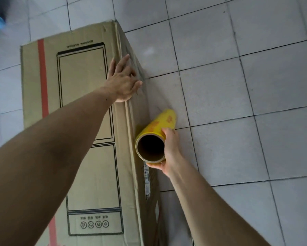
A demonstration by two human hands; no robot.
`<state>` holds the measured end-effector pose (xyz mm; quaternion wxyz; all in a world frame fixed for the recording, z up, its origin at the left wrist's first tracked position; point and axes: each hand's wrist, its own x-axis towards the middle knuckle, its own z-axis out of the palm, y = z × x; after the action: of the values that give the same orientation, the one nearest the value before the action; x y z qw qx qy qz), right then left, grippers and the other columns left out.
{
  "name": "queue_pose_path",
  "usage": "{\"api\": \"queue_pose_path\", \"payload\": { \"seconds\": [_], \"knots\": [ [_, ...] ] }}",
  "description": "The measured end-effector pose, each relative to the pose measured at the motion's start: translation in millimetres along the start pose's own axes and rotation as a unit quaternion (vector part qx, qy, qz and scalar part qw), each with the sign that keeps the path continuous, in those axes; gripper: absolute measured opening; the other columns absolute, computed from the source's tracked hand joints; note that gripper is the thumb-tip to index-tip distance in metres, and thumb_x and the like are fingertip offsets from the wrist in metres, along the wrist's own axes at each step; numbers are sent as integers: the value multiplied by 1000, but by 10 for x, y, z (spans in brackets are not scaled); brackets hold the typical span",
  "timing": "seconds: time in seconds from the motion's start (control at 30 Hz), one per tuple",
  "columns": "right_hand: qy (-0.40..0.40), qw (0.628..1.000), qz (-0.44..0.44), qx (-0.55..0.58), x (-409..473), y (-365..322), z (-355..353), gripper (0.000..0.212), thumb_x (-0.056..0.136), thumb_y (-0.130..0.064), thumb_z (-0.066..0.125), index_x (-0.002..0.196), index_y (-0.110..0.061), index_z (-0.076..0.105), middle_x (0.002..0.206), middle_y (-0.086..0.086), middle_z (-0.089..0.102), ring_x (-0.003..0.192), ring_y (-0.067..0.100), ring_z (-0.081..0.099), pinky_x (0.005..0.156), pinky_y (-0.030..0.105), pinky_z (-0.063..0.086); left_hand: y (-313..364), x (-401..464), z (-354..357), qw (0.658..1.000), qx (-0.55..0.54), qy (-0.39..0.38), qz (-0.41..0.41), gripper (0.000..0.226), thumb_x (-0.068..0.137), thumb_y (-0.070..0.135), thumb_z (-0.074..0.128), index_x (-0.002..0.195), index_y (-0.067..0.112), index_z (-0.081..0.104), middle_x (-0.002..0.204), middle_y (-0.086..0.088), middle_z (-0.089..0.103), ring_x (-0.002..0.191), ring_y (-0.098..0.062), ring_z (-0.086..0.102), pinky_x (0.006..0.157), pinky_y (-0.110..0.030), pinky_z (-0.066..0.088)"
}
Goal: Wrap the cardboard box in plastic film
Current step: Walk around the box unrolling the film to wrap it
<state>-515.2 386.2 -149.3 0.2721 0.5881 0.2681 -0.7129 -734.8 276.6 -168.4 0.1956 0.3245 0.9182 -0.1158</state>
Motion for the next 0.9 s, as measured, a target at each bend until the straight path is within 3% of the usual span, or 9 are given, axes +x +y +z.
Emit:
{"api": "queue_pose_path", "payload": {
  "seconds": [0.07,0.2,0.3,0.43,0.53,0.67,0.73,0.8,0.9],
  "knots": [
    [-11,996,36,76,-1,146,-77,61,77,-53,54,134,-33,45,128,14,54,108,42,56,67,57,55,6,1,2,1000,-1,3,-1,52,103,48,25,126,25,66,149,-2,39,150,-24,-12,118,-53,-12],
    [-55,978,99,176,-83,245,-168,48,90,-49,50,123,-14,56,120,20,61,108,43,58,88,61,48,13,-12,-18,1000,5,-4,-7,52,103,50,25,127,29,65,151,-1,37,150,-24,-13,118,-54,-11],
    [-23,990,102,97,-120,143,-148,46,93,-44,47,130,-17,52,130,19,55,115,46,53,94,65,44,35,-31,-91,999,18,-31,-13,49,101,54,26,132,32,59,155,-1,32,150,-26,-17,117,-56,-12],
    [44,995,-19,-82,-85,-150,-143,48,96,-28,34,144,-36,38,140,0,40,128,42,42,99,71,35,168,-178,-133,997,34,-58,-23,50,96,59,37,141,39,48,163,0,15,147,-30,-25,115,-61,-12],
    [48,985,-17,-165,-103,-332,-42,46,95,-32,36,139,-22,46,142,13,46,123,45,47,97,73,36,397,-511,-4,998,36,-46,-16,43,97,54,41,135,40,55,165,1,-3,146,-31,-27,113,-65,-12],
    [53,959,-30,-277,-207,-322,174,91,80,-64,58,151,-20,23,152,16,33,130,48,40,95,69,41,540,-1017,237,996,-67,21,-61,41,100,45,41,137,36,54,164,1,-17,147,-27,-27,115,-61,-12],
    [68,954,-41,-289,-244,-233,234,112,68,-66,72,151,-18,14,150,17,33,126,48,43,90,64,47,518,-1090,293,992,-94,39,-77,43,101,42,39,143,35,47,163,2,-21,147,-26,-27,115,-61,-11],
    [69,968,-24,-239,-257,-148,183,96,71,-56,76,143,-16,26,136,17,42,111,46,51,81,60,52,517,-1059,308,991,-99,33,-78,44,102,40,36,145,35,43,162,3,-24,146,-26,-28,115,-61,-13],
    [34,985,-2,-168,-226,70,-33,60,76,-47,68,123,-17,49,120,18,55,99,41,56,85,61,51,546,-1004,313,992,-101,11,-78,45,103,39,33,148,36,38,160,4,-28,145,-25,-31,114,-60,-17]
  ]
}}
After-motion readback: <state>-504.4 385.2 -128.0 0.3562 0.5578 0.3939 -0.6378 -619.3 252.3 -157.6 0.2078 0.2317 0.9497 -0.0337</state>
